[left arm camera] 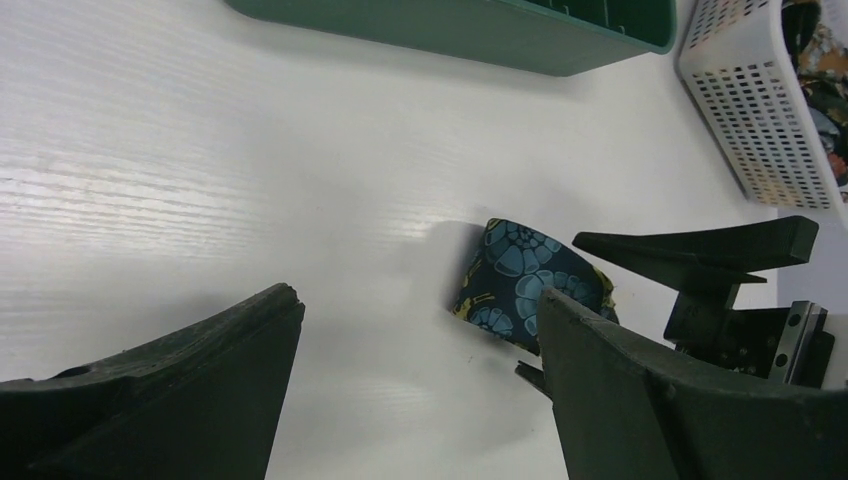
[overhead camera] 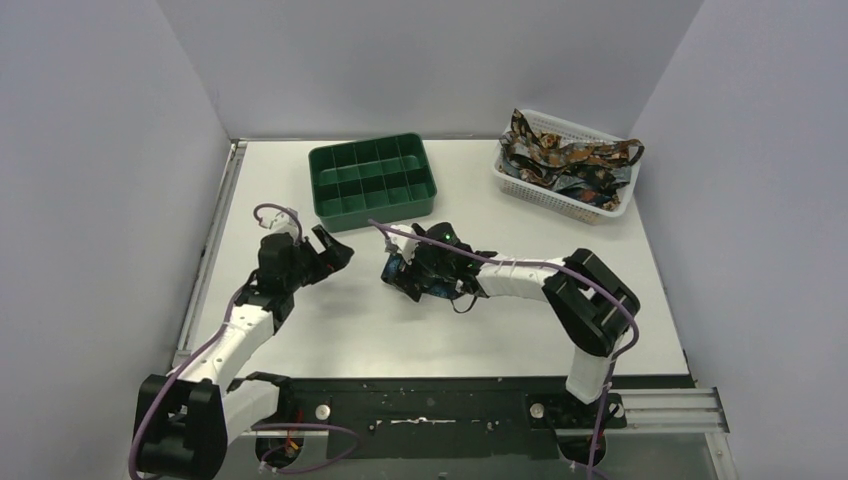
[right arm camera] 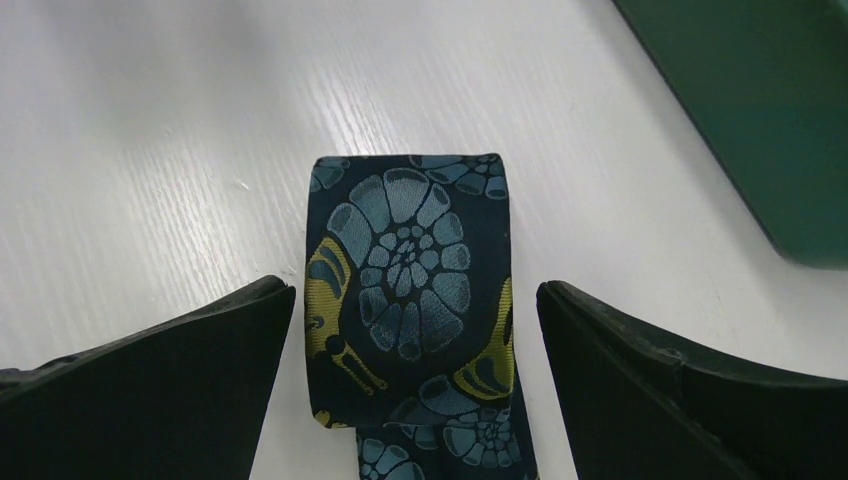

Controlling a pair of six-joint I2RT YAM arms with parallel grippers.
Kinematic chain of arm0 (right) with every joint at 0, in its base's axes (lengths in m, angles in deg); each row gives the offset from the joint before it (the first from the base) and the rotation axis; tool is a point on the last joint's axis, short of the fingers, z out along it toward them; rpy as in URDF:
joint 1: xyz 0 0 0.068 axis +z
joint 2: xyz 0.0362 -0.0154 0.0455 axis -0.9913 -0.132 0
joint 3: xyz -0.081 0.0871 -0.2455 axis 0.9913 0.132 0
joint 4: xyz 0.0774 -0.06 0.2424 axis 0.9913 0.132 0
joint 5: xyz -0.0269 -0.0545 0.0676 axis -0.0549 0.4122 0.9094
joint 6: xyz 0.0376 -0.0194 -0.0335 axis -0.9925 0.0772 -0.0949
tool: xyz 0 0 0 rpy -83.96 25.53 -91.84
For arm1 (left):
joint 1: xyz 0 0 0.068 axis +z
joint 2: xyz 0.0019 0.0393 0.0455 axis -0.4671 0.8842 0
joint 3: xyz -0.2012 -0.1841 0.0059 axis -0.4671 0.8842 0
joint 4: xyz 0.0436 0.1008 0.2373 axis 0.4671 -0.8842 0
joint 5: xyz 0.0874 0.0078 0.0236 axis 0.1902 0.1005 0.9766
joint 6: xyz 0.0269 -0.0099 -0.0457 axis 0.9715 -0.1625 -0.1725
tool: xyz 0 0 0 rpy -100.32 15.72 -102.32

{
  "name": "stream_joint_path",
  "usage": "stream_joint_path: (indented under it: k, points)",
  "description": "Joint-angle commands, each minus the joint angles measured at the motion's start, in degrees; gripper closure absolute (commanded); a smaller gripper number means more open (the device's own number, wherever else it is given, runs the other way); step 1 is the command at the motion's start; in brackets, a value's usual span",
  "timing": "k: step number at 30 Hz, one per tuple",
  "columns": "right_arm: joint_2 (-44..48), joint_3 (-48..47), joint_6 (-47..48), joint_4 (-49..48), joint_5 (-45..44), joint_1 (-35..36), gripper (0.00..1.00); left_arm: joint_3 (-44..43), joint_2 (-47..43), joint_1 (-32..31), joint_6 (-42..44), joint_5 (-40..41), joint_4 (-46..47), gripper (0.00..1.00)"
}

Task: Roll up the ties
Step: Roll the tie at the center of the board.

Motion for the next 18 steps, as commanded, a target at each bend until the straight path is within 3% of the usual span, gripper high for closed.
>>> stream_joint_path:
  k: [1, 11, 18]
  points:
    - [-1.27, -2.53, 5.40, -1.19, 2.67, 0.11, 0.00, -0.97, -1.78, 1.65, 4.16, 0.18, -4.47, 0.15]
    - [-7.03, -5.82, 5.43, -1.67, 3.27, -0.15, 0.01, -0.35, -2.00, 2.90, 3.72, -2.00, -3.71, 0.15]
    - [-8.56, -7.73, 5.37, 0.67, 9.02, -2.33, 0.20, 0.16, -1.55, 3.05, 3.11, -3.08, -3.10, 0.15]
